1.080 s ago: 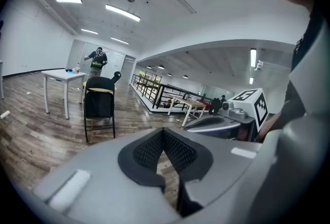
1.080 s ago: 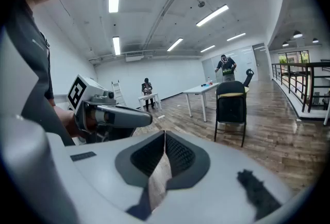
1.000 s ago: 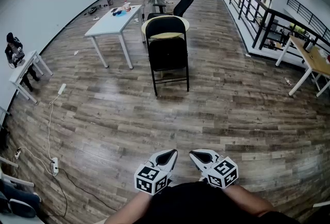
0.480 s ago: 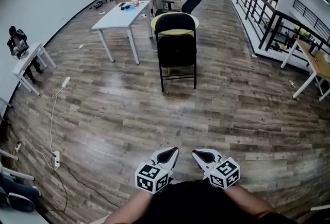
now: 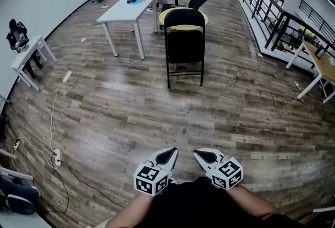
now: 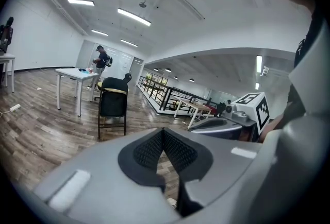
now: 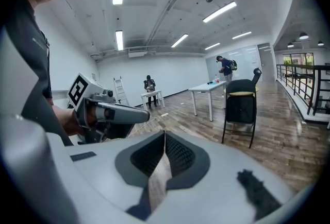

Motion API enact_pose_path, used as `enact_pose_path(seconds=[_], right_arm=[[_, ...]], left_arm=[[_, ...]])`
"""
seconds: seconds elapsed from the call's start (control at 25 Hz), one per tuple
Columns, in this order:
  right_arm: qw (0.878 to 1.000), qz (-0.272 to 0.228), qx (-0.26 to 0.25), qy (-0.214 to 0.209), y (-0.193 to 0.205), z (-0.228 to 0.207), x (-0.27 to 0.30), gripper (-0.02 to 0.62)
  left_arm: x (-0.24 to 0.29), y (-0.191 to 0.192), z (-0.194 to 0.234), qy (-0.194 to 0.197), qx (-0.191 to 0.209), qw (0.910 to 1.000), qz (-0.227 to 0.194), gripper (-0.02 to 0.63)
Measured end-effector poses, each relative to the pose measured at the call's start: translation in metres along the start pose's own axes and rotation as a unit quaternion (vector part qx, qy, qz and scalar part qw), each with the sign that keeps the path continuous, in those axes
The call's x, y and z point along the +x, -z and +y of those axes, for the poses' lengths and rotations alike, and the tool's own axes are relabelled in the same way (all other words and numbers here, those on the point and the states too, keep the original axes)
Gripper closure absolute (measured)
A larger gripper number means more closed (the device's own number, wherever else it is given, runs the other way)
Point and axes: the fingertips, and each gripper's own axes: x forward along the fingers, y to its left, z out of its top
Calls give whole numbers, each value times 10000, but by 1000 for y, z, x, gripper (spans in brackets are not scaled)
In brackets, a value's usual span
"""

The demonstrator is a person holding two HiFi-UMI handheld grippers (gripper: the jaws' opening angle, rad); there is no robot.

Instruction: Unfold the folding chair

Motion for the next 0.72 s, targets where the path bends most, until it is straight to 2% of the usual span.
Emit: enact_pose_path(seconds=[0.32,0.72], right_arm=[[9996,-143,95,203,-9,12,12,588],[9998,-16,183,-93,-13,27,41,588]], left_arm=[[-24,2,24,0,-69,10000,-43,598],[-52,5,49,-288,-237,9993,-80,598]])
